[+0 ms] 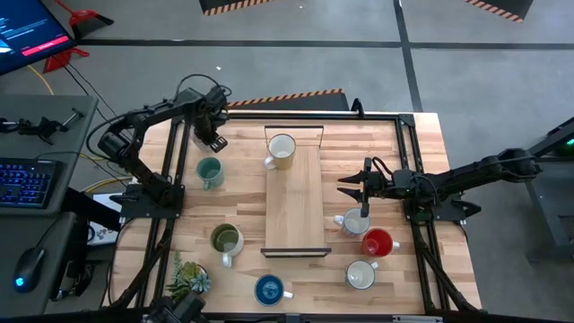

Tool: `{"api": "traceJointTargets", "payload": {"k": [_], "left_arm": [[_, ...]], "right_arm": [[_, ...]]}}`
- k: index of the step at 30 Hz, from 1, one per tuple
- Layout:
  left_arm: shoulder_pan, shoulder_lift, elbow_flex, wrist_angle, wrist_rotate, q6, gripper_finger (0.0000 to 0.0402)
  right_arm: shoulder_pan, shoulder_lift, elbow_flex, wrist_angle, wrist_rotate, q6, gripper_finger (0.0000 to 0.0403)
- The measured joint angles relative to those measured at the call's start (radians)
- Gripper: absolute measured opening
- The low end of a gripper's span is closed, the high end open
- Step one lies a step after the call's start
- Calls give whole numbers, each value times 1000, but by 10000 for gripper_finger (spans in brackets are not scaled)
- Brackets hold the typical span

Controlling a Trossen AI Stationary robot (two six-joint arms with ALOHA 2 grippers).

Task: Place coffee mugs
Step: Put the white and gray patterned mug on the shelf

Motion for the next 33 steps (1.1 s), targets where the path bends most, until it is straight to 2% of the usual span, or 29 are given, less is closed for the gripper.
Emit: {"api": "traceJointTargets", "payload": {"k": [7,13,16,22,33], "left_arm": [[-42,-19,202,-147,-5,0,8],[-150,-51,347,-287,-2,-34,8],[-225,-68,399,-294,-3,-56,8],[-402,-76,456,-336,0,-147,8],[-699,-76,458,-296,0,-303,8]], "right_arm": [[0,0,0,-9,6,0,112],[0,0,0,-16,11,0,112],[0,0,0,-17,25,0,112],[0,0,0,-26,33,19,112],[0,0,0,-26,43,19,112]]}}
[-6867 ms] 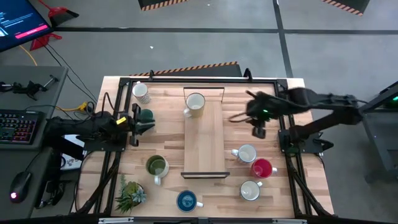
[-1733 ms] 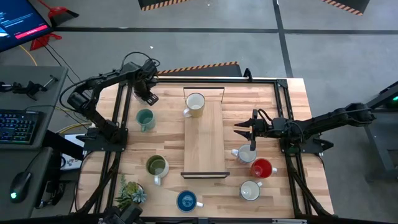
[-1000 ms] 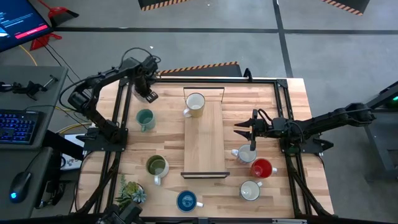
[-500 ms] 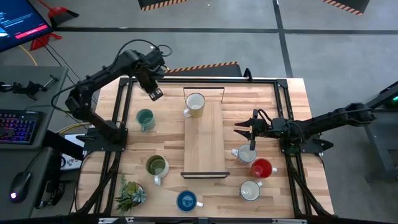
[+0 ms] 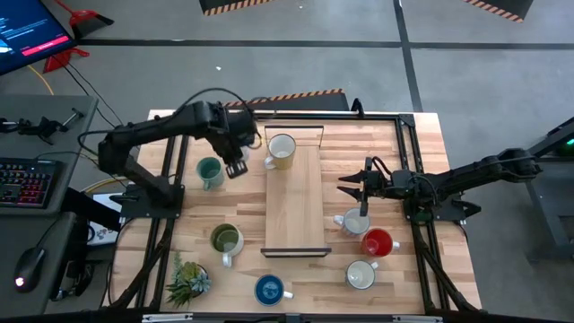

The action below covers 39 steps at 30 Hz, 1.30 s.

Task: Place coffee mugs
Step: Put the white and gray patterned mug on the shelf

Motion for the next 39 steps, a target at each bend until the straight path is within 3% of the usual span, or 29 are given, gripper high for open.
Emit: {"api": "traceJointTargets", "payload": {"k": [10,16,21,39], "left_arm": [[-176,31,-1,155,37,-56,8],[-249,122,0,195,46,-48,8],[-249,210,0,204,42,-31,8],[-253,353,127,217,80,-10,8]], "right_arm": [[0,0,0,3,9,5,112],[0,0,0,4,9,6,112],[0,0,0,10,9,26,112],[0,0,0,10,10,25,112]]}}
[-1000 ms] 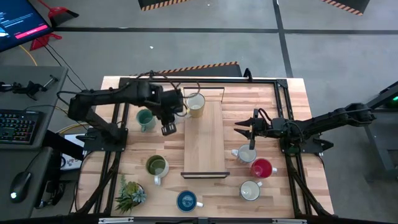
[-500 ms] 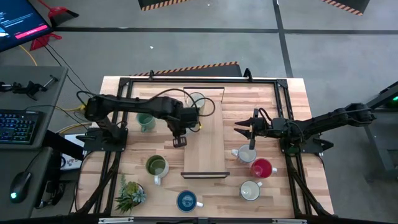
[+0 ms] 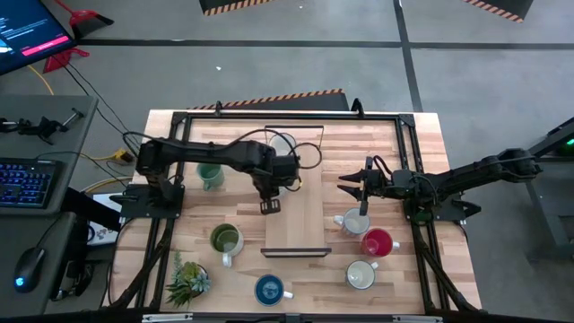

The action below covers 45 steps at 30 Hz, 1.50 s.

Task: Place coffee mugs
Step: Put the white and gray patterned mug on the shelf

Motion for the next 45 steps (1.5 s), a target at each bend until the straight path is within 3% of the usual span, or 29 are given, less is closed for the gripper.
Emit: {"api": "traceJointTargets", "payload": {"k": [26,35,45], "left_arm": [[-30,42,-9,37,33,16,8],[-37,50,-12,47,28,-12,68],[-37,49,41,33,27,-27,106]], "right_arm": [[0,0,0,-2,0,-2,112],[0,0,0,-5,0,-2,112],[0,0,0,-5,0,-6,112]]}}
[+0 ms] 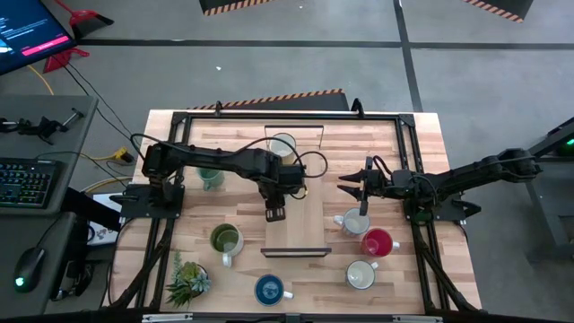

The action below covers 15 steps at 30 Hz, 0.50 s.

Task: Place coffee mugs
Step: Put the white and gray patterned mug on the shelf, then put the white and red patterned mug on the shelf

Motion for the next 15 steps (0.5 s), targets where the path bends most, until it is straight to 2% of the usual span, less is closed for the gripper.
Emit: {"api": "traceJointTargets", "payload": {"k": [6,11,15], "left_arm": [[0,-6,85,-96,-15,15,110],[0,-6,167,-255,-109,52,111],[-4,-16,204,-400,-135,83,111]], "right_arm": [[0,0,0,-1,0,2,112],[0,0,0,-2,0,3,112],[0,0,0,-2,-4,0,112]]}}
